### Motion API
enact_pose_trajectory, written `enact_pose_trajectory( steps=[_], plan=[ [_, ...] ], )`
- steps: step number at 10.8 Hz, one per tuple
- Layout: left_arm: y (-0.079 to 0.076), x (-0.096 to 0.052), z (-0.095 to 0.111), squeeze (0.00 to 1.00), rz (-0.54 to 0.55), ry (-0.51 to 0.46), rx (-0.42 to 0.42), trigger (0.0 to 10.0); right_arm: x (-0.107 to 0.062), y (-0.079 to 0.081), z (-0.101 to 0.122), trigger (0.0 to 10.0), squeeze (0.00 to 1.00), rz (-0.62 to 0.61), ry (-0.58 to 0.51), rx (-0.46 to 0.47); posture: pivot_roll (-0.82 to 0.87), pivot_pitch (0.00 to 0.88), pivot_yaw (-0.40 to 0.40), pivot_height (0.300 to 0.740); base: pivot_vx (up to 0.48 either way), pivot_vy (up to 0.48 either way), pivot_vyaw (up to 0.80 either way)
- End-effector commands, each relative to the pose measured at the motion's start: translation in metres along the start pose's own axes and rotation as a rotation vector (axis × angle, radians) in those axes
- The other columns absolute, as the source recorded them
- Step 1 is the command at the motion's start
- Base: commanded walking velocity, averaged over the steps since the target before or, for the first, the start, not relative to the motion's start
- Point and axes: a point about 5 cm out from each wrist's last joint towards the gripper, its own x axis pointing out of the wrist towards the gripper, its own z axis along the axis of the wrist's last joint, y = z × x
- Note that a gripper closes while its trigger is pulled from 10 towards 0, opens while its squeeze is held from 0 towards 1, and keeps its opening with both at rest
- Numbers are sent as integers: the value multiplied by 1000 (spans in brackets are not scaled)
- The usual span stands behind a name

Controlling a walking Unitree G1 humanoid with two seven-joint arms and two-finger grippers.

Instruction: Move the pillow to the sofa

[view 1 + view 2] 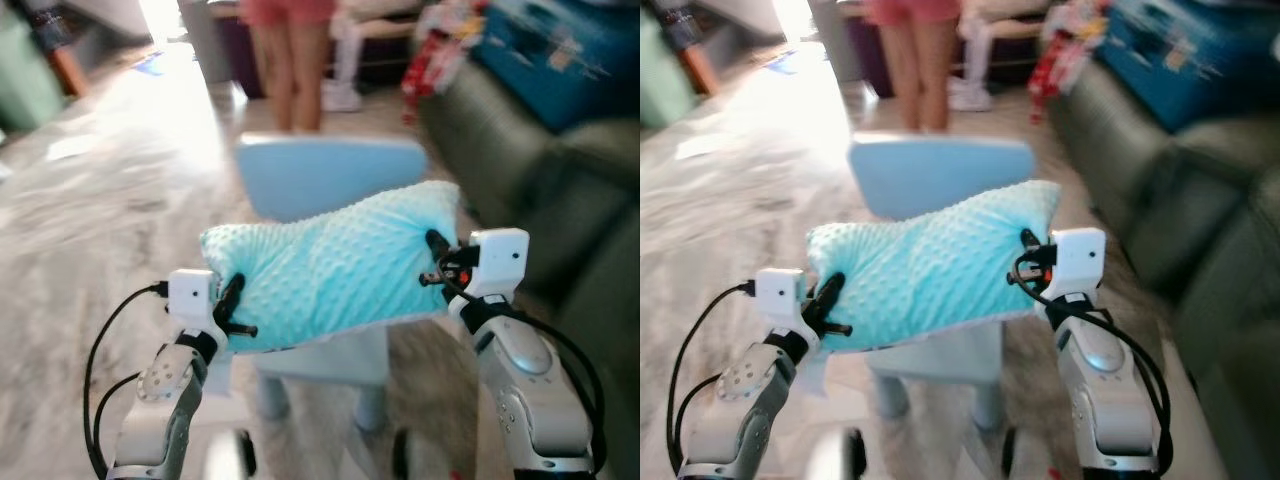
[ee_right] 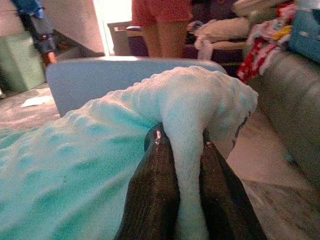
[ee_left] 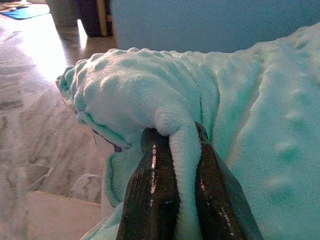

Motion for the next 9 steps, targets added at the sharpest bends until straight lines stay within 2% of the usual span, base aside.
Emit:
enact_pose_trajectory(
  steps=[1,4,9],
  plan=[
    [2,1,3,0,-3,-12,25,10000,2,4,8,10000,0,17,-34,1,-203,0,52,699,0,0,0],
    [-2,4,4,0,-36,-8,76,10000,2,3,9,10000,0,15,-39,3,-207,0,56,740,0,0,0],
    [-7,7,-2,0,-51,22,84,10000,3,3,11,10000,0,20,-43,4,-208,0,52,740,0,0,0]
  ],
)
